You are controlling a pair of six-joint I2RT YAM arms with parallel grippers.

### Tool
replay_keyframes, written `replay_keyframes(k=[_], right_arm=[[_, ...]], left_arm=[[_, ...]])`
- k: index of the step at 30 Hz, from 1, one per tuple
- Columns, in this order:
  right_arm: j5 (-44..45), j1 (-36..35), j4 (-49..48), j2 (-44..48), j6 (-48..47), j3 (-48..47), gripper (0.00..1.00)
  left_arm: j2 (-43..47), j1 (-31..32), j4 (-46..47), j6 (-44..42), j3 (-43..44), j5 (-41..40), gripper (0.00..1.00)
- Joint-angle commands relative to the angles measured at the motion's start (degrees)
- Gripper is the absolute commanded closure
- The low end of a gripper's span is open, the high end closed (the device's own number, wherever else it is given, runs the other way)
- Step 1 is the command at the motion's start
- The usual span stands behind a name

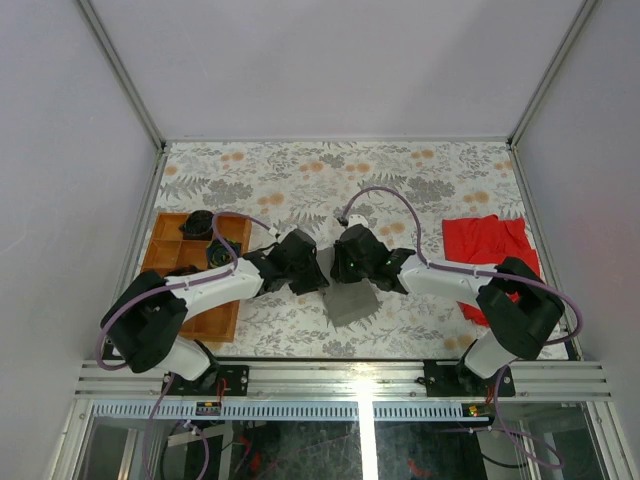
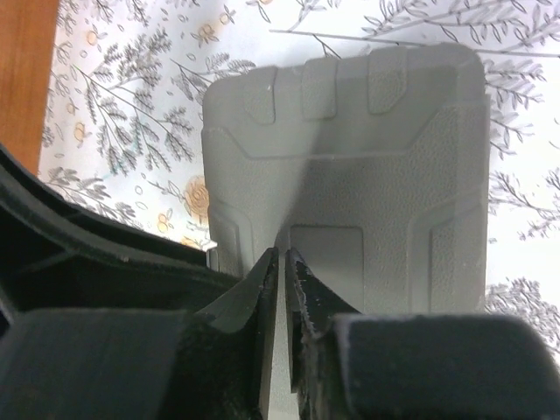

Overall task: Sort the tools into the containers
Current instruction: Close the storage box at the center of the board.

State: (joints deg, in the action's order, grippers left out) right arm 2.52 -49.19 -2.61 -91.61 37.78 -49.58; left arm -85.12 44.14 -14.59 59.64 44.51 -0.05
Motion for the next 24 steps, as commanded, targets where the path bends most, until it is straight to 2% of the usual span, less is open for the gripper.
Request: replay_keyframes(k=[1,6,16,24], right_arm=[[0.4,-2.3,11.8,1.9,0.2,3.4,0.83],[3.1,-2.3,13.8,4.0,-0.6,2.9,0.76],[3.7,-2.2,14.1,3.4,-0.9,2.8,0.72],[3.6,-2.3,13.9,2.8,-0.9,3.0,0.70]], left_arm=[[-4.5,1.1,-2.6,-3.2,-2.4,-0.7,1.00],[-1.6,0.6,-0.5,-4.4,-4.4,0.3,0.99],[9.8,0.0,1.9,-3.4,-11.9,-2.3,0.68],[16.7,-1.0,5.9,-2.1,-17.4,-2.0,0.59]])
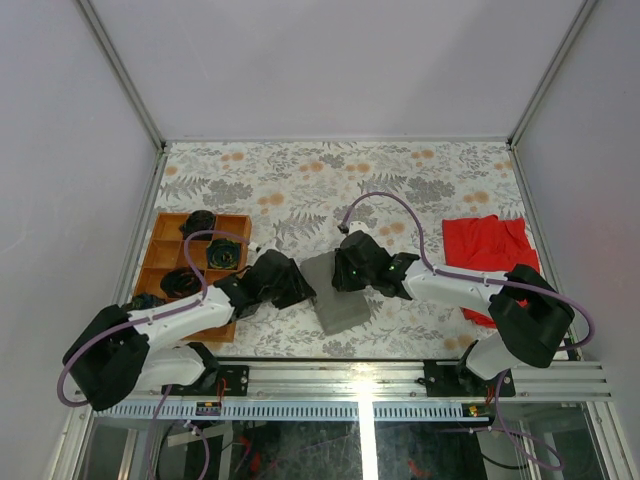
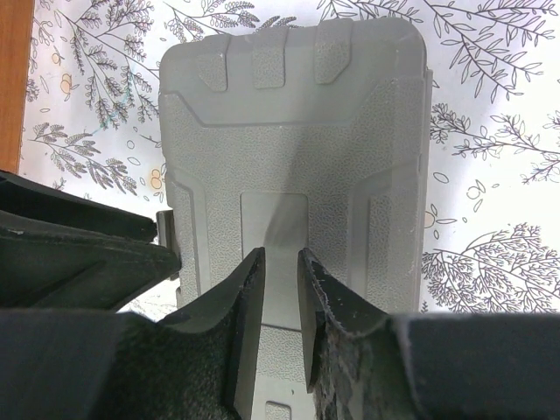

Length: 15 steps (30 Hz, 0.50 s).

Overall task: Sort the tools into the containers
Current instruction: Close the storage box at the center of the board, then open the storage box at the center of the board.

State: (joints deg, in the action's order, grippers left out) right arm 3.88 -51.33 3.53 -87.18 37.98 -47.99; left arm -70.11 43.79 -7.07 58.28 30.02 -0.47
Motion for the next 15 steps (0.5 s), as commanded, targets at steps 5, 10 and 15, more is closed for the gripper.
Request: replay_keyframes(k=[5,10,15], right_arm=[[2.3,-0.2,7.6,-0.9,-1.2,1.6,0.69],[2.0,-0.2,7.6,-1.4,-1.8,1.0,0.68],[1.1,-0.1,7.0,-2.0,-1.9,0.9,0.68]], left_arm=[[3.0,-1.9,-1.8,-0.6,-4.4,-1.5,0.56],[4.5,-2.6,2.6,0.3,-7.9,0.5,0.58],[3.1,-3.2,9.5,1.5,-10.2,3.7,0.60]])
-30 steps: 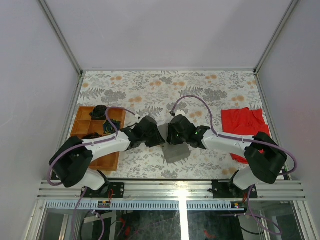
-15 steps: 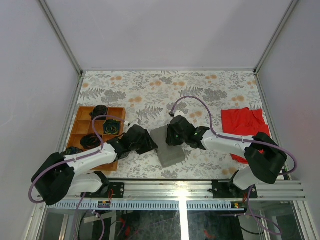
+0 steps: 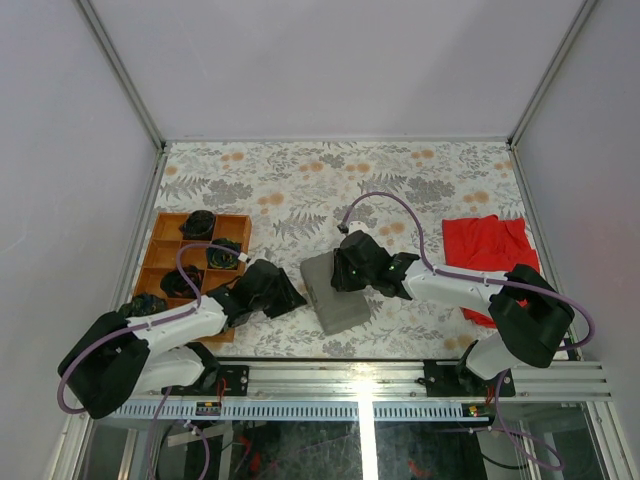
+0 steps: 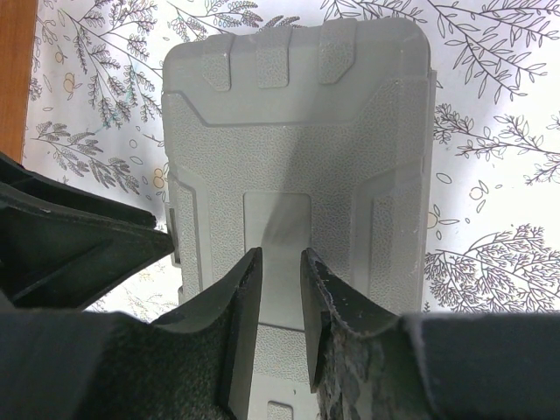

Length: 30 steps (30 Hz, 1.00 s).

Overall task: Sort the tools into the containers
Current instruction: Open the storage box at the center of the board.

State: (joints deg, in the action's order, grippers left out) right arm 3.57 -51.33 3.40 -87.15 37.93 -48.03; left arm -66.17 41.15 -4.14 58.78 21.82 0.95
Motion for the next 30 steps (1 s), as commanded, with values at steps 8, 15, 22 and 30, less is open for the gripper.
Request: replay_keyframes(k=[8,15,22,30], right_arm=[[0.5,-0.1,6.5,-2.4,-2.0,1.3,0.67],[0.3,-0.1,6.1,-2.1,-1.9,1.6,0.67],[-0.6,-0.1,1.9,4.1,-4.8,3.4,0.59],[7.2,-0.2,5.8,13.9,-10.4,2.5,0.42]], left_arm=[[-2.5,-0.9,17.2,3.0,-4.8,5.6,0.64],[-2.4,-1.1,21.4,4.2,-6.2,6.1,0.79],[-0.2,-1.2,20.9,4.1,-6.2,5.8,1.00],[7.7,-1.2,11.6,0.3,-1.2,4.8,1.00]])
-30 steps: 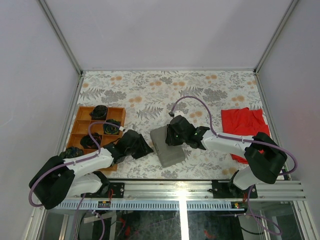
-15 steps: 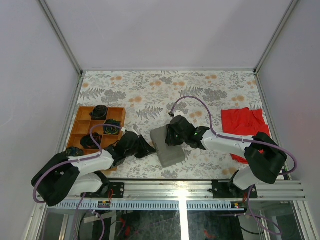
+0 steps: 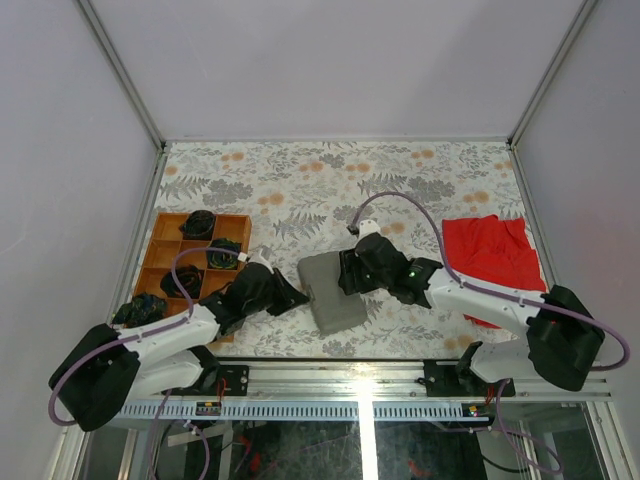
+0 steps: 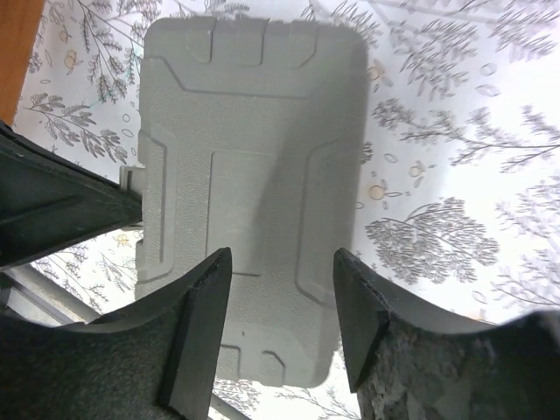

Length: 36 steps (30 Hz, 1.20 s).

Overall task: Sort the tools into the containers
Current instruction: Open the storage box at the center of the board.

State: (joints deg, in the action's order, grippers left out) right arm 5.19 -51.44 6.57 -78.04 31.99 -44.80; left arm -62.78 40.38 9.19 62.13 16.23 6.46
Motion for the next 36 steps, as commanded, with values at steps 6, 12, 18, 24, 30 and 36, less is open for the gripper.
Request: replay_keyframes(k=[6,12,18,24,30,36], right_arm=[[2.2,-0.1,4.6,6.5,-7.1,-2.4,0.23],[-2.2,-0.8,1.8,5.8,-5.8,-3.0,0.14],[-1.7,-3.5,0.6,2.8,-5.1,-4.4,0.09],[-1.2,-5.9,-0.4,0.0,-4.3,-6.4,0.07],[5.2,-9.0,5.7,-6.8,-4.7,-11.8,0.06],[12.8,-10.9,12.3,-12.6,-5.0,-15.8,0.05]], left_arm=[[5.1,-0.3,-4.5,-5.3,8.6,1.3,1.00],[4.3,-0.3,-3.9,-5.2,9.0,1.8,1.00],[3.5,-0.3,-3.5,-5.3,9.0,2.2,1.00],[2.6,-0.2,-2.5,-5.4,9.0,2.8,1.00],[2.3,-0.2,-2.3,-5.4,9.0,3.0,1.00],[2.6,-0.2,-2.3,-5.4,8.8,3.0,1.00]])
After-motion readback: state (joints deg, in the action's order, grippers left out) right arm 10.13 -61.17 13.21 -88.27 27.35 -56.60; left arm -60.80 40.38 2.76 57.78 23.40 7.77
